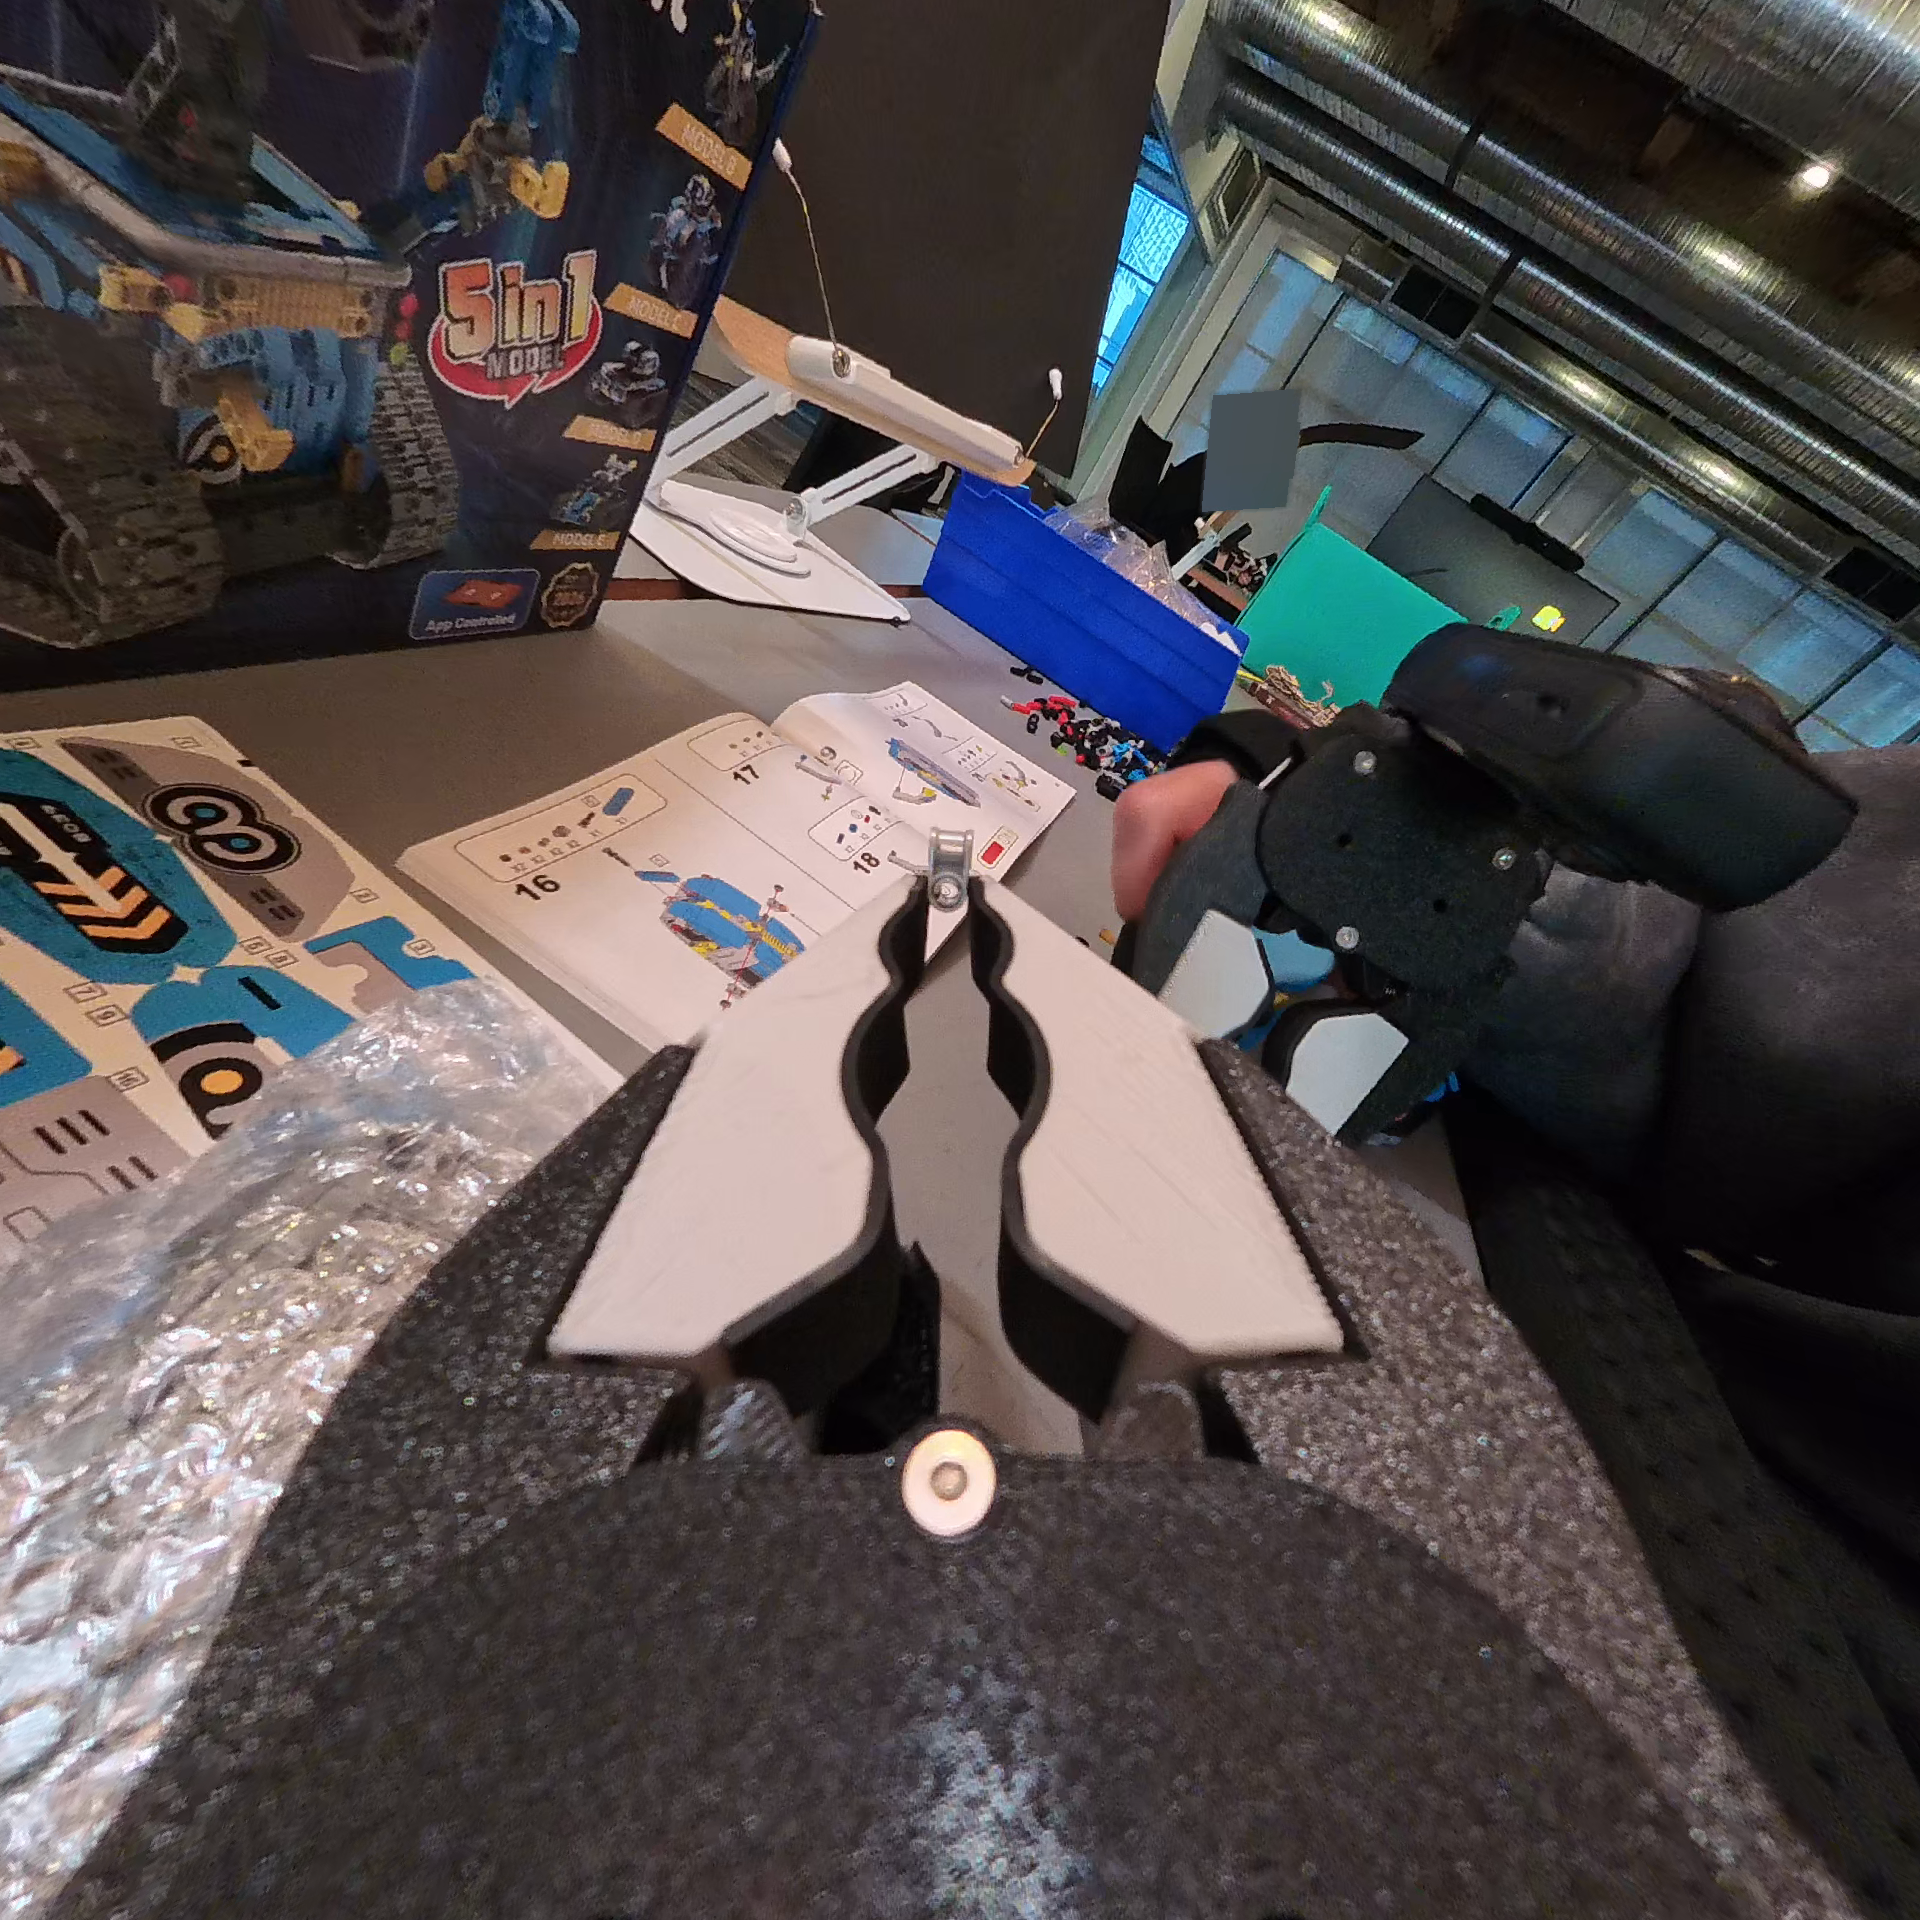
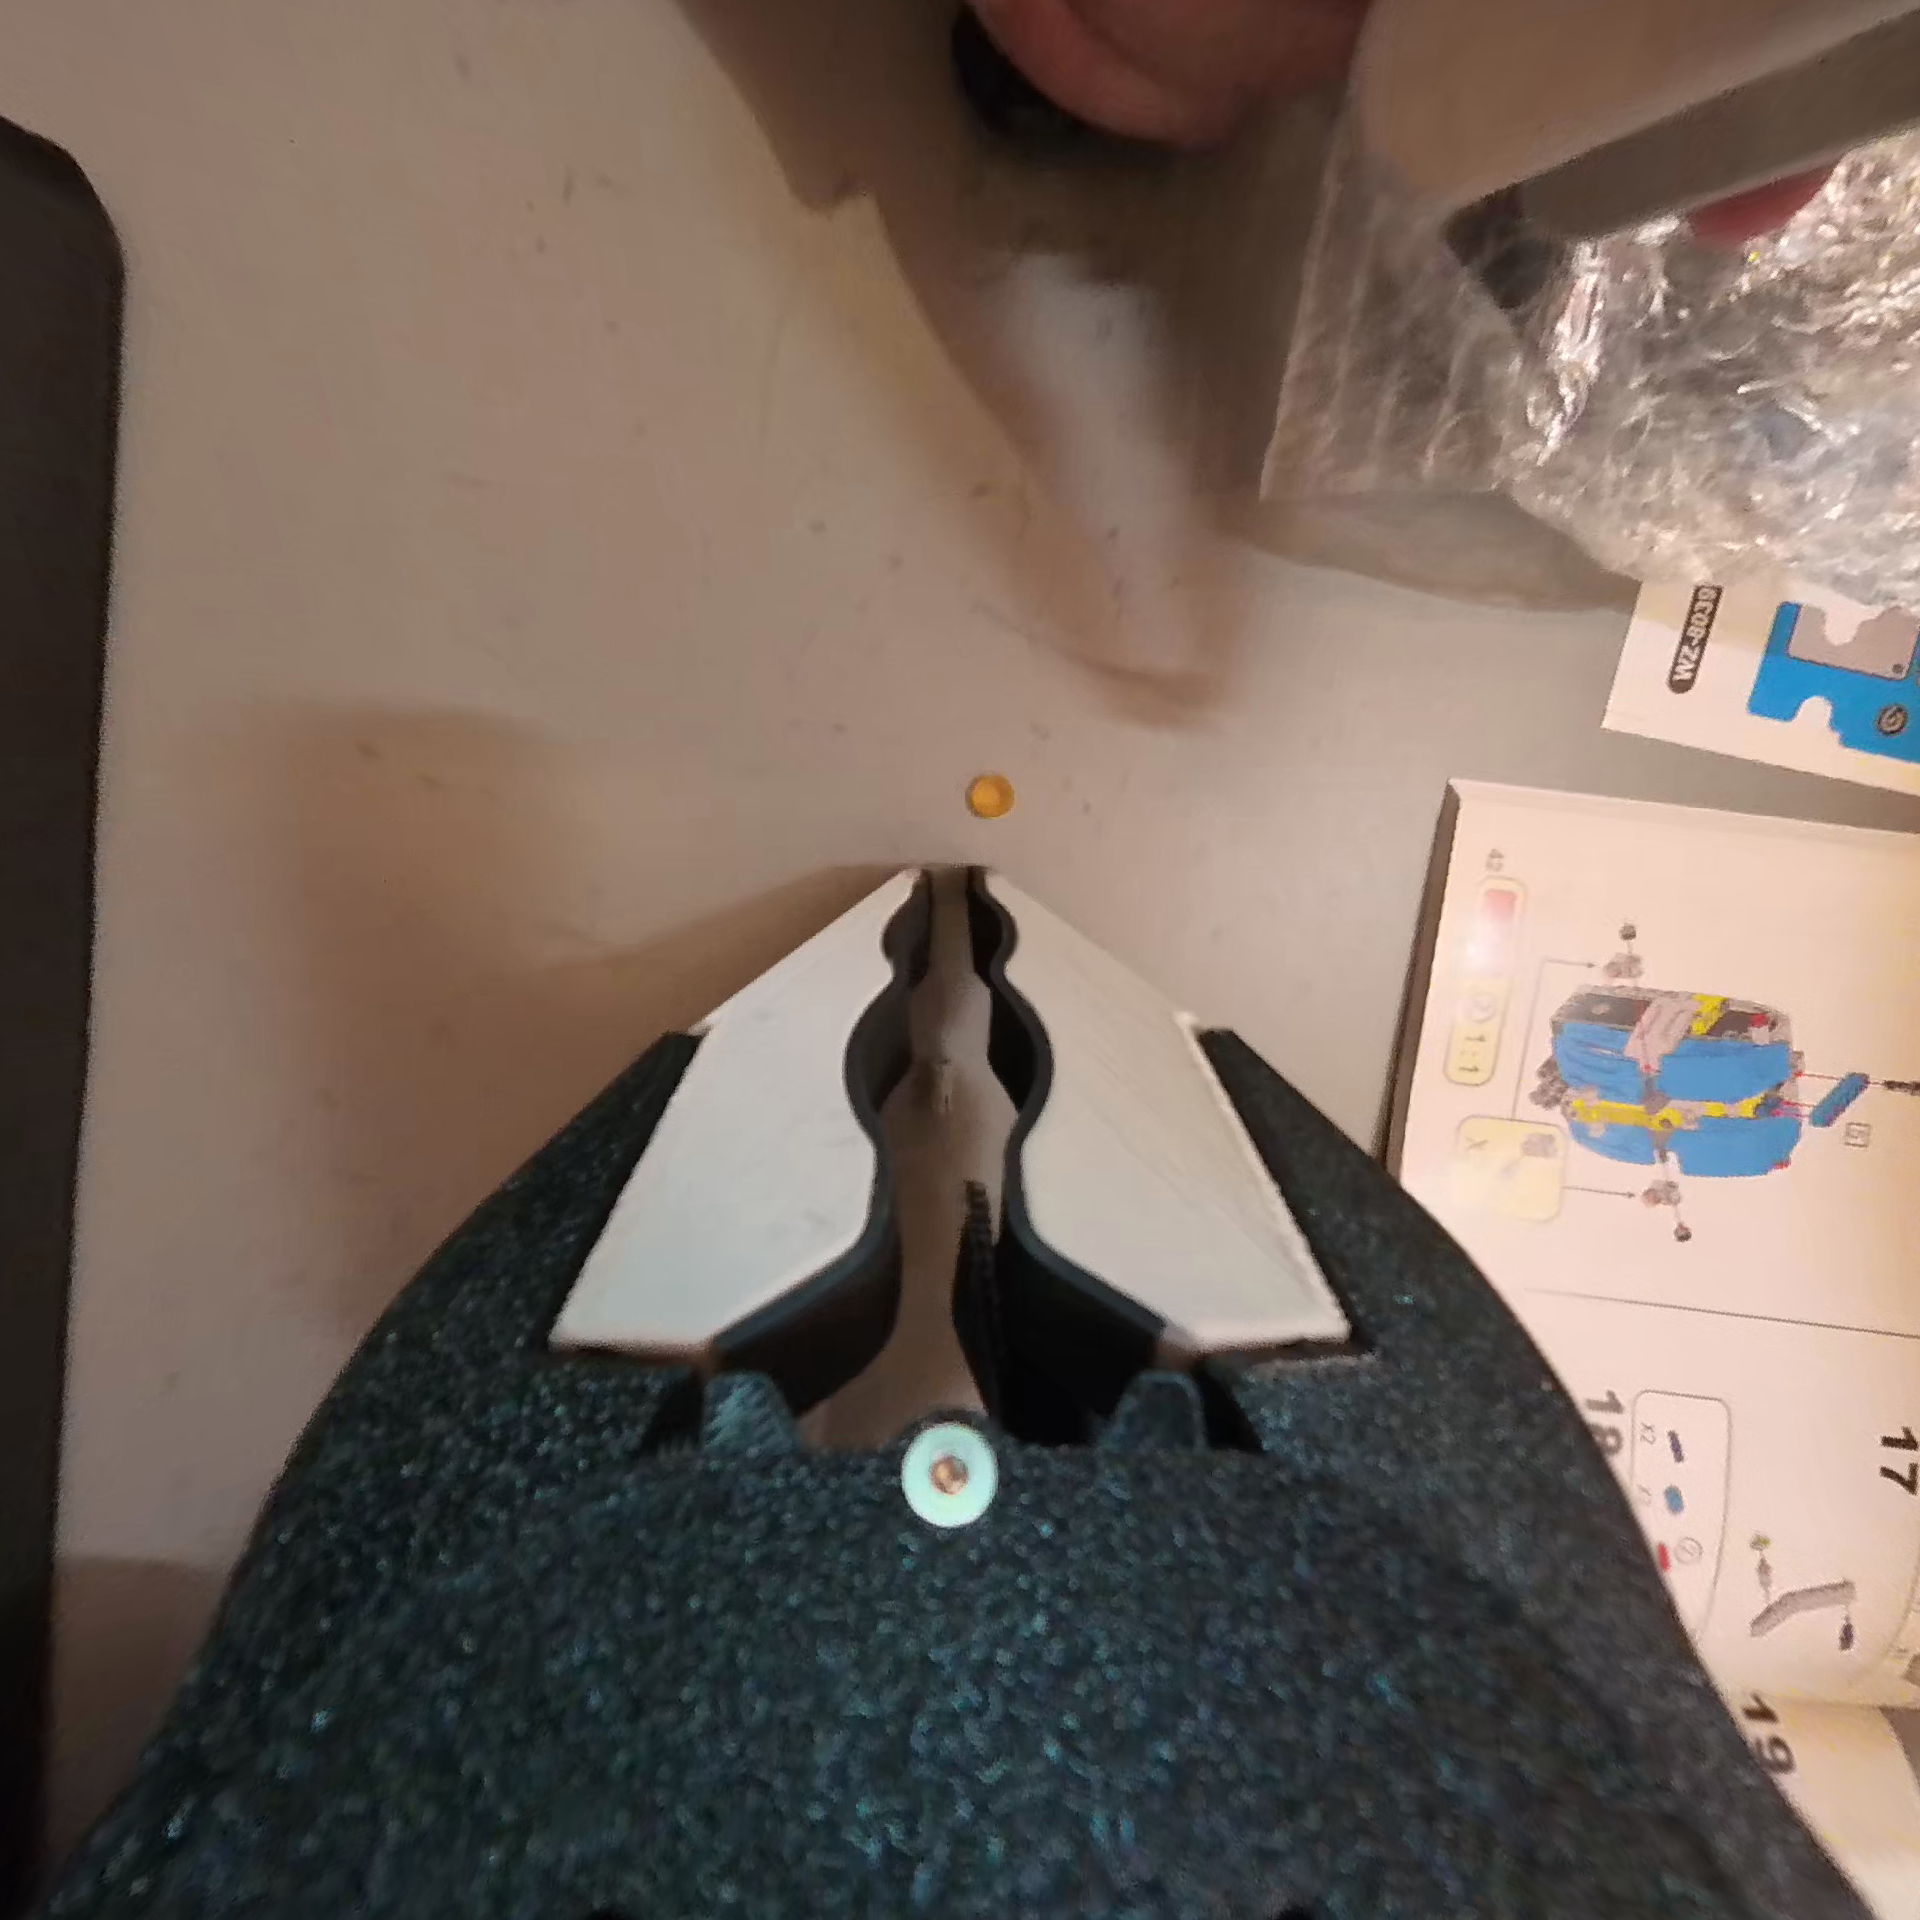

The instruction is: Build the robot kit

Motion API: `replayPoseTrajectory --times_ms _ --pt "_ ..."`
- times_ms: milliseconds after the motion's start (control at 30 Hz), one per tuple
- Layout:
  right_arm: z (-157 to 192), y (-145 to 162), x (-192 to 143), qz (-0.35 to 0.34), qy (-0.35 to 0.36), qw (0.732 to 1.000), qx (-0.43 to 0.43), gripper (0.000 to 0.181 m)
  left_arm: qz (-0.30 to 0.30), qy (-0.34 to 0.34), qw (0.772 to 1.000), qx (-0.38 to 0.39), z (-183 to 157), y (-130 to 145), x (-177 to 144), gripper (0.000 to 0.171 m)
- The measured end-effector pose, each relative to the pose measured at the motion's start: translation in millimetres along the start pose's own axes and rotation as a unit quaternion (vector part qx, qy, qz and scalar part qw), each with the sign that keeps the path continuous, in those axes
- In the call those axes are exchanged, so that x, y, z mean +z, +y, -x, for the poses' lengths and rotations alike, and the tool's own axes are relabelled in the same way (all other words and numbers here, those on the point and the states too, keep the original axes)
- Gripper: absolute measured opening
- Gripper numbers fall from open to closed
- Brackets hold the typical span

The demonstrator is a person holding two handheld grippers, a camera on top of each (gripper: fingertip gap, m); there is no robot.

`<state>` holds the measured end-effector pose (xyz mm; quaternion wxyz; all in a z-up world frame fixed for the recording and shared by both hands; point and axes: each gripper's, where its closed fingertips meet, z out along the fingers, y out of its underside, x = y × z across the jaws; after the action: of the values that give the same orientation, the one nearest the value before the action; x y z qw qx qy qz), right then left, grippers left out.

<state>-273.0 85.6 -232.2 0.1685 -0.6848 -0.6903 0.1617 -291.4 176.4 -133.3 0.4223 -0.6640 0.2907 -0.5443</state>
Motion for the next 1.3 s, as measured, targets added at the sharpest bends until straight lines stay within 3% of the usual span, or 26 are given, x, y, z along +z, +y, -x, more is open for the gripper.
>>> replayPoseTrajectory --times_ms 233,633,867,1033,1300 --pt "2.0 -18.7 -0.7 -0.026 0.006 1.000 -0.015 0.010 0.001 0.001 1.000 -0.001 -0.2 0.1 0.0 0.007" --pt "3.5 -3.4 1.2 -0.012 -0.028 0.999 0.029 0.011 0.001 0.002 1.000 -0.001 -0.2 0.1 0.0 0.007" --pt "5.7 -27.6 -3.1 -0.048 -0.009 0.999 -0.003 0.011 0.001 0.002 1.000 -0.001 -0.3 0.3 0.1 0.007" --pt "5.8 -16.6 5.2 -0.029 -0.017 0.999 0.004 0.008 0.001 0.003 1.000 -0.001 -0.5 0.3 0.1 0.007" --pt "-4.2 4.5 -5.5 -0.034 -0.051 0.994 0.095 0.006 0.003 0.003 1.000 -0.002 -0.6 0.8 0.6 0.007"
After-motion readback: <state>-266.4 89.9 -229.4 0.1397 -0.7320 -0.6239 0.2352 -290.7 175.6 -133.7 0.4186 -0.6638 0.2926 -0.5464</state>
